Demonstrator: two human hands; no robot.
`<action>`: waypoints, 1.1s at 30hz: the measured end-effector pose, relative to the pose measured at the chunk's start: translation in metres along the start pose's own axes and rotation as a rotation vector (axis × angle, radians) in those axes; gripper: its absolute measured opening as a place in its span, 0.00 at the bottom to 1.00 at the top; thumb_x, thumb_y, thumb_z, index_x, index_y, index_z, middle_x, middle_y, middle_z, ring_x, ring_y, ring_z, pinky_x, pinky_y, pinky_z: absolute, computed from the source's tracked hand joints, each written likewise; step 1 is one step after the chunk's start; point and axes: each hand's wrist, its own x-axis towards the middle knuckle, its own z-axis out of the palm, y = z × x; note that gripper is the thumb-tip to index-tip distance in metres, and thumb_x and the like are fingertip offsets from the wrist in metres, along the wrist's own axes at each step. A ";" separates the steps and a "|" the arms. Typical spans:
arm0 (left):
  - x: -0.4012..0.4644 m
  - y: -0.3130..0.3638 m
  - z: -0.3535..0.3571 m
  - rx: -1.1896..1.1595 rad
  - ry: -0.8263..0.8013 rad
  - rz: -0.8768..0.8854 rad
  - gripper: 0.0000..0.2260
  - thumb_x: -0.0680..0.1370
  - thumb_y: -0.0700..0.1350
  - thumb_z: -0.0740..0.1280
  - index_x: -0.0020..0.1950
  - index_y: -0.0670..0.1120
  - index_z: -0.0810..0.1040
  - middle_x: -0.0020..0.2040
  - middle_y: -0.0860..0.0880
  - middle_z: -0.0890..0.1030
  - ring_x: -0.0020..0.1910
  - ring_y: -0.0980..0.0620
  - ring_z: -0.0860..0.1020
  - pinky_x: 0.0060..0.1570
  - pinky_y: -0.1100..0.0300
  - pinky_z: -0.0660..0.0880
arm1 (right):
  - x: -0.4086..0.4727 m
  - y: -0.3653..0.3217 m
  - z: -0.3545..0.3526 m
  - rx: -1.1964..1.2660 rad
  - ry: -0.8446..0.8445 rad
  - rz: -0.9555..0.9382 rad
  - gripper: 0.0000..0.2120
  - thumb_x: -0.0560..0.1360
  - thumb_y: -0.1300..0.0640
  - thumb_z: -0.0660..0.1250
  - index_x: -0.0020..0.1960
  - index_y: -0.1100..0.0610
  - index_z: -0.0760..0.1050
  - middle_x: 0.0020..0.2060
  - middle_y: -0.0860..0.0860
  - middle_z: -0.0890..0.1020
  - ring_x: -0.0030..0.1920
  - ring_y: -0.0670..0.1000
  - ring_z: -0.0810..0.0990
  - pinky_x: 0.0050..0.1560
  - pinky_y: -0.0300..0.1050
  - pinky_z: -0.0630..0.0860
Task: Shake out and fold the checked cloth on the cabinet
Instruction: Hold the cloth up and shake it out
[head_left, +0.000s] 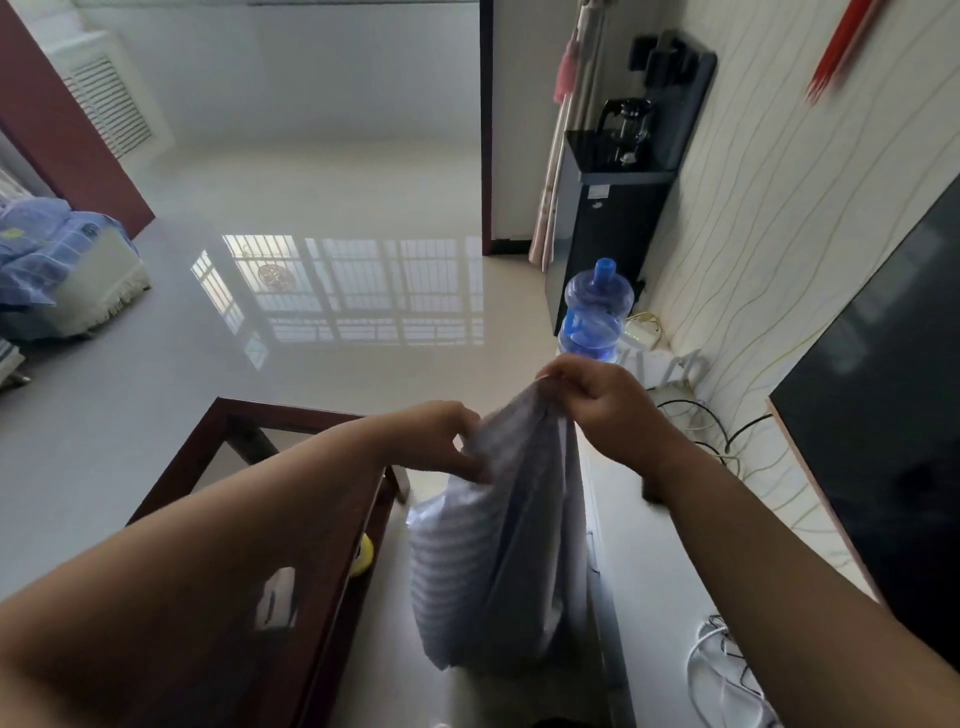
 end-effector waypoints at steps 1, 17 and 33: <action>0.000 -0.006 0.002 0.046 -0.001 -0.021 0.05 0.68 0.58 0.73 0.40 0.59 0.81 0.43 0.57 0.81 0.48 0.54 0.77 0.53 0.56 0.73 | 0.000 0.002 -0.003 0.015 0.051 0.024 0.08 0.77 0.63 0.63 0.46 0.53 0.78 0.36 0.39 0.79 0.39 0.34 0.77 0.44 0.25 0.70; -0.029 -0.020 -0.077 0.477 0.602 -0.096 0.10 0.76 0.52 0.66 0.44 0.47 0.83 0.37 0.49 0.78 0.39 0.46 0.78 0.40 0.57 0.73 | 0.049 0.032 -0.091 0.080 0.671 0.213 0.08 0.78 0.55 0.64 0.48 0.58 0.79 0.41 0.55 0.83 0.44 0.56 0.82 0.48 0.50 0.80; -0.049 -0.018 -0.062 0.386 0.634 -0.254 0.14 0.75 0.58 0.65 0.39 0.49 0.71 0.34 0.53 0.73 0.38 0.47 0.77 0.37 0.55 0.70 | 0.121 0.007 -0.139 0.393 0.760 0.277 0.12 0.71 0.68 0.61 0.46 0.58 0.82 0.44 0.55 0.83 0.45 0.53 0.79 0.45 0.47 0.77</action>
